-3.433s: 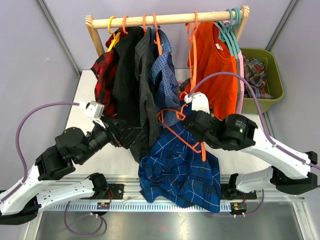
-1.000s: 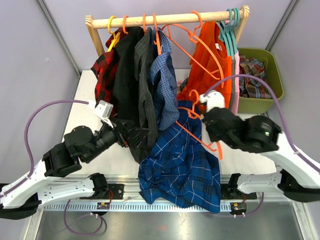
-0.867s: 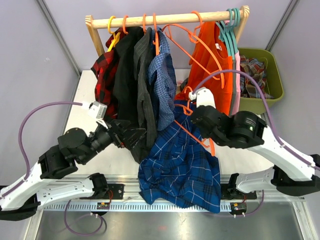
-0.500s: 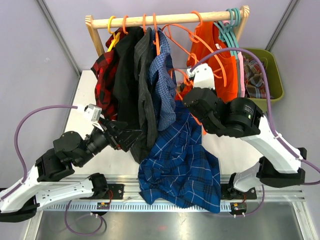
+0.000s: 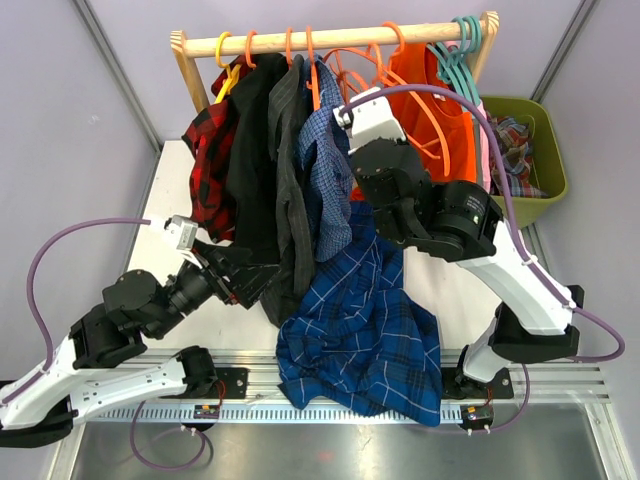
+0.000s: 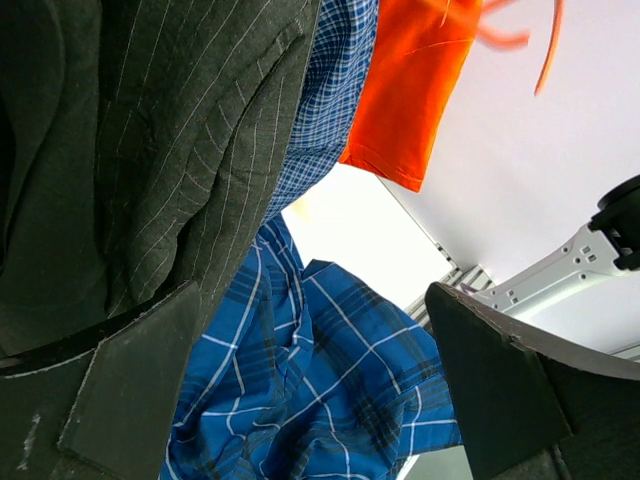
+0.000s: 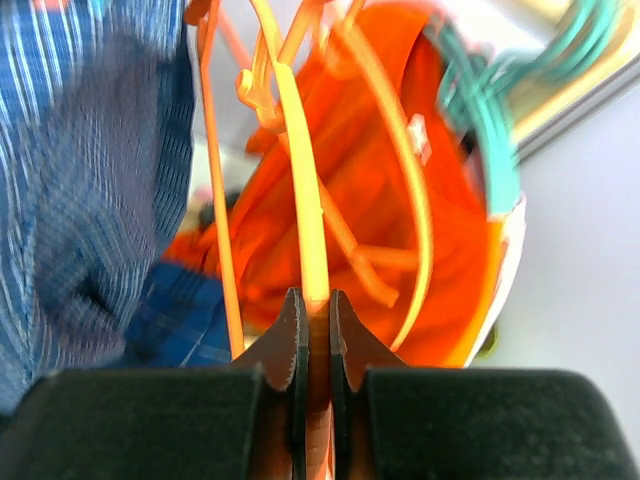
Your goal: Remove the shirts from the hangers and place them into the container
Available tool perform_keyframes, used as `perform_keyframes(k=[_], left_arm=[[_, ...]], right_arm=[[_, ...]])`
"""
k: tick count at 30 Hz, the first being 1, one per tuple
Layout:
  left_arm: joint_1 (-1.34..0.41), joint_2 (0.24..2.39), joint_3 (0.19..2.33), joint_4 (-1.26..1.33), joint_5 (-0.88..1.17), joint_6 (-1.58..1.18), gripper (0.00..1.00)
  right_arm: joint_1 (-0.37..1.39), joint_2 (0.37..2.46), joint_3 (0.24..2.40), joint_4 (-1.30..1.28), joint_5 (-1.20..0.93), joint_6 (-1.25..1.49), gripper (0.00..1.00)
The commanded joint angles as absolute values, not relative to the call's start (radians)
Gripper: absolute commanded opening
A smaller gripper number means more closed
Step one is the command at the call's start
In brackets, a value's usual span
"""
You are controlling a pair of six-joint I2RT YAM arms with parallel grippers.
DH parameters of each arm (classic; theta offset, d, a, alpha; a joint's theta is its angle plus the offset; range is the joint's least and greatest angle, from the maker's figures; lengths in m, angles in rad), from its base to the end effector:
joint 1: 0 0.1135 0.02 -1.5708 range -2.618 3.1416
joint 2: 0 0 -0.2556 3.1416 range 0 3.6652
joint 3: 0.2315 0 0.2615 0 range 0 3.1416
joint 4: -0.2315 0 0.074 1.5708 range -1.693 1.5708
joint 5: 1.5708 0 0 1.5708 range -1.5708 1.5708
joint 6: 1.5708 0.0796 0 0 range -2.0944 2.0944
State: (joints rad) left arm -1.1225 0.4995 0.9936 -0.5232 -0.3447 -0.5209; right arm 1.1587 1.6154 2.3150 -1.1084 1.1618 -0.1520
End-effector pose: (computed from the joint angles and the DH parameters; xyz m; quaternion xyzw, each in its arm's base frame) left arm 0.0850 -0.1146 0.4051 0.0953 0.7104 -0.4189 0.5575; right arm 0.1809 0.2314 0.5366 -0.1871 0.7376 -0.1805 0.6232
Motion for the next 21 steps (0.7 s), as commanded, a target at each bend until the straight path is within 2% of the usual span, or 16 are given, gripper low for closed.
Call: perform_keyframes(k=[1,4,7,14,21], left_arm=[[-1.127,0.485,0.980,-0.459,-0.339,-0.506,0.99],[-1.127,0.476,0.976,-0.457,-0.336,-0.505,0.99],[-1.126,0.456,0.960,-0.448,-0.333,-0.505,0.99],[-1.126,0.419,0.946,-0.451,-0.327,-0.508,0.99],[-1.127,0.391,0.948,-0.477,-0.334,-0.512,0.99]], right_arm=[[1.164,1.614,2.338,-0.751,1.244,-0.468,0.00],[1.166,1.644,2.350,-0.545,1.244,-0.611,0.00],[1.154,1.699,2.394,-0.489,1.214,-0.670,0.00],[1.028,1.798,2.461,-0.702,1.054,-0.448,0.00],[0.951,1.790,2.362,-0.793,0.951,-0.246,0.00]])
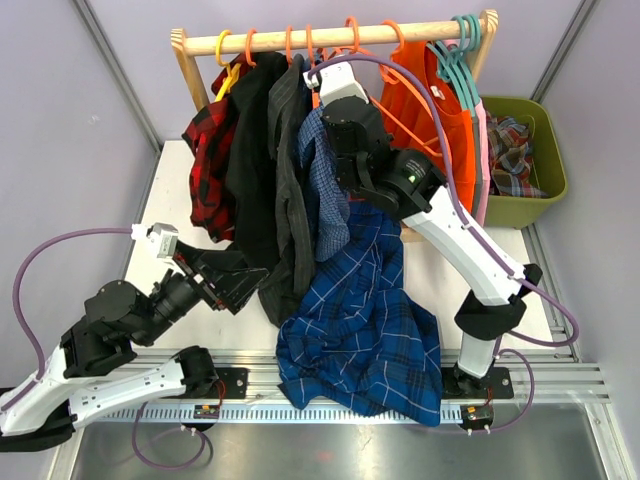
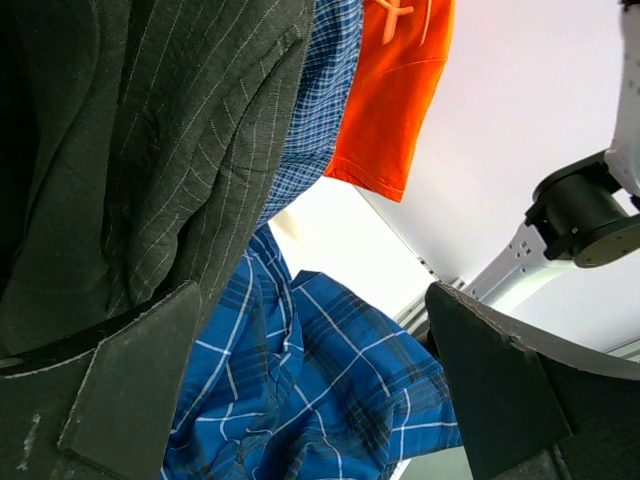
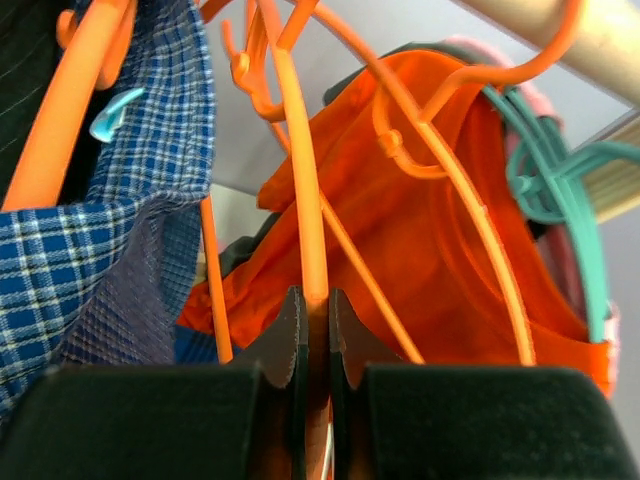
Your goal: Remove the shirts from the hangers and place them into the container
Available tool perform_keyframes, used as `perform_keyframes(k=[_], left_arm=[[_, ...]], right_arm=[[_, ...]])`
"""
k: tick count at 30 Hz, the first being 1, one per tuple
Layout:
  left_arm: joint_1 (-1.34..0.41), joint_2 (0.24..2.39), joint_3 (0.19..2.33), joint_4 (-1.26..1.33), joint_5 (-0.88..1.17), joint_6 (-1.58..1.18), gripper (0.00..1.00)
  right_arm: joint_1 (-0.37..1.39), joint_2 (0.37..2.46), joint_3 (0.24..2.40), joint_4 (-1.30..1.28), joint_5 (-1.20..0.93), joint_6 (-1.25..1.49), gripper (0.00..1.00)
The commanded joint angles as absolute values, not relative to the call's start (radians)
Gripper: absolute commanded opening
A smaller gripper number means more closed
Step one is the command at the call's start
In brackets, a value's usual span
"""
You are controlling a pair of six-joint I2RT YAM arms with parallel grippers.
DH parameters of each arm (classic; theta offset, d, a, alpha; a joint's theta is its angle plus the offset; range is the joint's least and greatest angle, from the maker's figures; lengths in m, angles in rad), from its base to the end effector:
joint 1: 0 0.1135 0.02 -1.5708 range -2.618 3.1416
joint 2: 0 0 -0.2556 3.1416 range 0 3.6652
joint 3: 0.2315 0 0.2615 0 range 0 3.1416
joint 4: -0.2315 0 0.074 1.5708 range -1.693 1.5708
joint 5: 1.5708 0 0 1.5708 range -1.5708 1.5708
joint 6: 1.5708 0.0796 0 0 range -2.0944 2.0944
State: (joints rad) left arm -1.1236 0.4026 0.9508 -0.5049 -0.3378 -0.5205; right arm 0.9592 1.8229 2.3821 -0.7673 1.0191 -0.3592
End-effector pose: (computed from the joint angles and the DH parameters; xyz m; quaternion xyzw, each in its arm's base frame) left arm 0.0756 -0.0966 0.4040 0.0866 0.6871 -0.4424 0.5698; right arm 0.2742 0.2729 0.5230 -0.1724 0.7242 -0.1995 0.6372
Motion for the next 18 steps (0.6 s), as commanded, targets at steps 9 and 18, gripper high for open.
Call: perform_keyframes(k=[9,18], left_arm=[[-1.127,0.413,0.943,-0.477,-0.331,-0.522,0.99],[-1.127,0.459,0.946,-0.471,-0.340,-0.523,0.99]], right_arm=[[0.951,1.634,2.112,-0.884,0.858,-0.057,0.00],[0.963,1.457,2.042,-0.896,0.689,-0.008,0.99]])
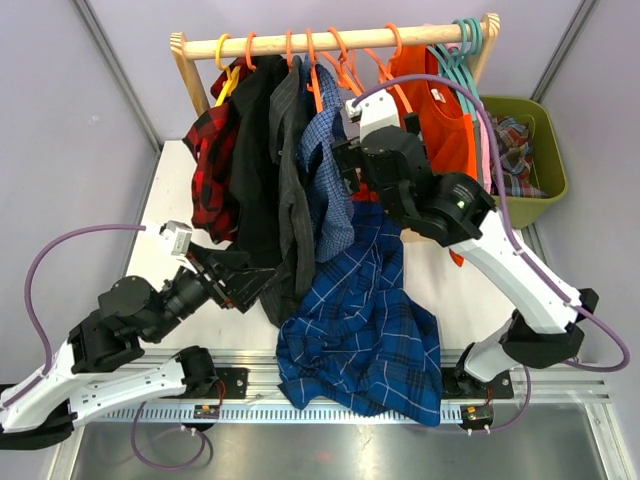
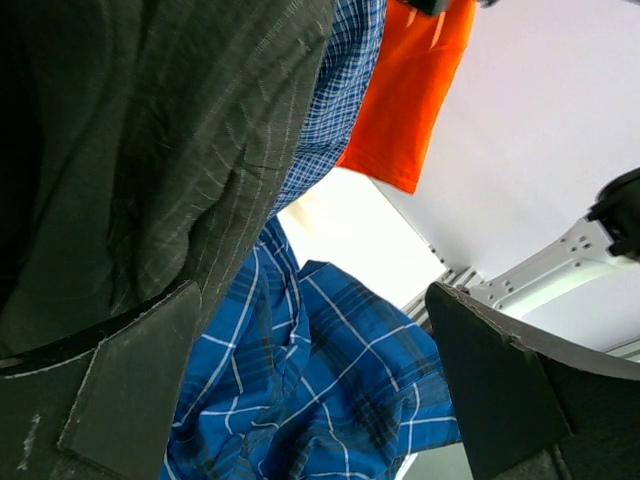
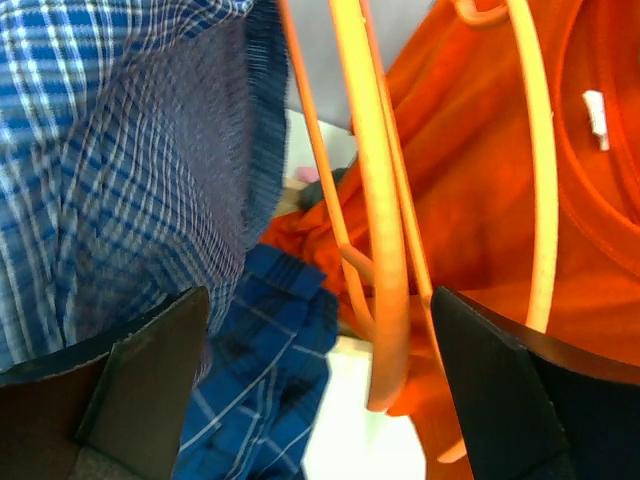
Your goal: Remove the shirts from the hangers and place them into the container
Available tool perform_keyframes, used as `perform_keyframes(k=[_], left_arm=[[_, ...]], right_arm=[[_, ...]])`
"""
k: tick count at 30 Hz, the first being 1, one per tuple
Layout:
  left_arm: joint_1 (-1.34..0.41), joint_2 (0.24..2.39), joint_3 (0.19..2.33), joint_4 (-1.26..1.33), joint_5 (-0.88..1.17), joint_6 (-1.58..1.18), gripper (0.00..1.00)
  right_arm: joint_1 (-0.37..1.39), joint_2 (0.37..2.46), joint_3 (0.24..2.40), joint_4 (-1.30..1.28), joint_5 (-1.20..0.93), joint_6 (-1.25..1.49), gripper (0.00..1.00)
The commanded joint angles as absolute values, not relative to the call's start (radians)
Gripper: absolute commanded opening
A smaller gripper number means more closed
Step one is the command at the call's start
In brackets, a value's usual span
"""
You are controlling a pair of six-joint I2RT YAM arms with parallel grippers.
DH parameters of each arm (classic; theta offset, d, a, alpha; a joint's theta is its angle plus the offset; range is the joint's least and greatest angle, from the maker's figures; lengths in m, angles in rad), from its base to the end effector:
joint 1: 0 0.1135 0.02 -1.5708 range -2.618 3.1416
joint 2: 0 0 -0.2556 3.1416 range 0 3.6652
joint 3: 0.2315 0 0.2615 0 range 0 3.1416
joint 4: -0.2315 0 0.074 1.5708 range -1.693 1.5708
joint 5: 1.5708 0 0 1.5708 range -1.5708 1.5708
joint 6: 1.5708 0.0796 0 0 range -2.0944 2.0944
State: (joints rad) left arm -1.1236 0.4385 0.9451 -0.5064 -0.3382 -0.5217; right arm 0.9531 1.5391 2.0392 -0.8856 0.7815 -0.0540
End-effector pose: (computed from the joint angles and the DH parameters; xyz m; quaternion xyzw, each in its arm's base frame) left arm 0.0805 -0.1068 0.3980 0.0929 0.7009 -0.4300 0.5614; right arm 0.2353 0.2344 0.4946 -0.1837 0.7744 -0.0601 0.6024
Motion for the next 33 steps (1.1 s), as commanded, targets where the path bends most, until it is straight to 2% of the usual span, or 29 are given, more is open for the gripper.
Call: perform_keyframes(k=[1,11,14,19,23,29,33], left_arm=[[-1.126,0.466,0.948,-0.474,-0.342,-0.523,0.99],[-1.127,0.508,0.966,-0.492,-0.344,-0.532,0.99],[-1.127,0.511,0.968,-0.497,-0.342,-0.538,0.99],[-1.127,0.525,0.971,-0.502,-0.342,-0.548,0.99],[-1.126,0.514,0.974,-0.503,-0.337,-0.555,0.99],[-1.127,0.505,0.968,-0.512,-0.338,-0.564,0.99],[-1.127,0.500,0.960,-0.512,-0.334,-0.572,0.99]], right_arm=[[0.975,1.419,2.016,-0.884,0.671,-0.006,0.99],[1.158,1.198,1.711,-0.910,0.676,0.190,1.00],[1.215,1.190,1.614,-1.003,0.768,0.302,0.99],[1.391,1.186,1.519,-1.167,0.885,0.572,1.00],[1.436,1.178,1.379,-1.259,0.848,0.855,1.00],[1.485,1.169,1.093,-1.123,0.767,1.066,1.00],[1.485,1.115,0.921,-0.849,0.749,1.091,0.99]])
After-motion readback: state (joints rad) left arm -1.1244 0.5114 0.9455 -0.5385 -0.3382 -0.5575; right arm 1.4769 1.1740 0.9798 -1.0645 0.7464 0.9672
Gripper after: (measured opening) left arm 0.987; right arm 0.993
